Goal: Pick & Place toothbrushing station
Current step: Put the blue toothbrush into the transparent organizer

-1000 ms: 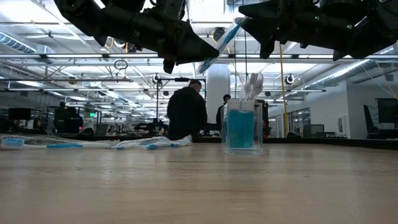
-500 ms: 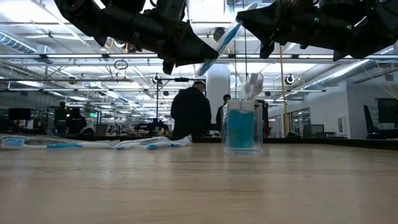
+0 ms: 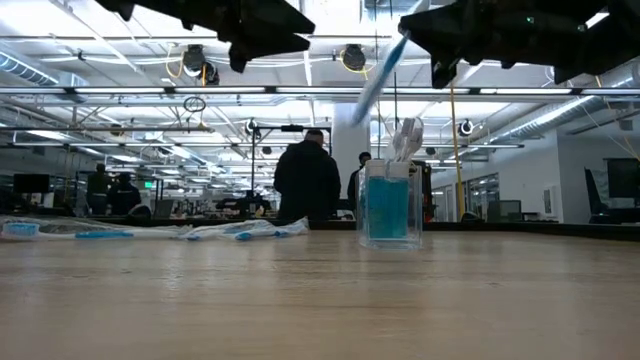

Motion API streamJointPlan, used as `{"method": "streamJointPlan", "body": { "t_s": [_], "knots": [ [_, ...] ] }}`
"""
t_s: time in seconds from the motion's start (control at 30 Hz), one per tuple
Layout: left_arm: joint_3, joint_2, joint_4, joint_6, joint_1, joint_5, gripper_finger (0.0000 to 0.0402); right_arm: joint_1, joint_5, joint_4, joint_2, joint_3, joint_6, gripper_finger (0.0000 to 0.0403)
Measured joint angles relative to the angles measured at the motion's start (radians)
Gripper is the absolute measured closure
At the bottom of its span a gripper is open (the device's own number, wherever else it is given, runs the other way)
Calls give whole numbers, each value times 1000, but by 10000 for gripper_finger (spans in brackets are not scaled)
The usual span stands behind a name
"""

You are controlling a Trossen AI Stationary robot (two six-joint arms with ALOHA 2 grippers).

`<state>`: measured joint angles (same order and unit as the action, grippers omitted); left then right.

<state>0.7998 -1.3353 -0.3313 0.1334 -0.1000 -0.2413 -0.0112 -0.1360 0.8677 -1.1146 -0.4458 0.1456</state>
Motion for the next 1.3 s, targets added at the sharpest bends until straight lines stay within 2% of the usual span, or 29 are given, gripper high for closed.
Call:
{"method": "streamJointPlan", "body": {
  "t_s": [0.1, 0.4, 0.8, 1.07, 1.3],
  "knots": [
    [0, 11, 9, -4, -1, -24, 235, 0, -25, -102, 33, 0, 24, 393],
    [-2, -42, 22, 8, 11, -59, 231, 21, -19, -231, 12, 0, 63, 393],
    [-2, -99, 26, 50, 49, -58, 231, 66, 111, -179, -141, 0, 82, 393],
    [-1, -97, 20, 53, 48, -58, 231, 66, 114, -117, -224, -1, 83, 385],
    [-1, -97, 22, 53, 48, -58, 231, 66, 114, -127, -222, -1, 81, 381]
  ]
}}
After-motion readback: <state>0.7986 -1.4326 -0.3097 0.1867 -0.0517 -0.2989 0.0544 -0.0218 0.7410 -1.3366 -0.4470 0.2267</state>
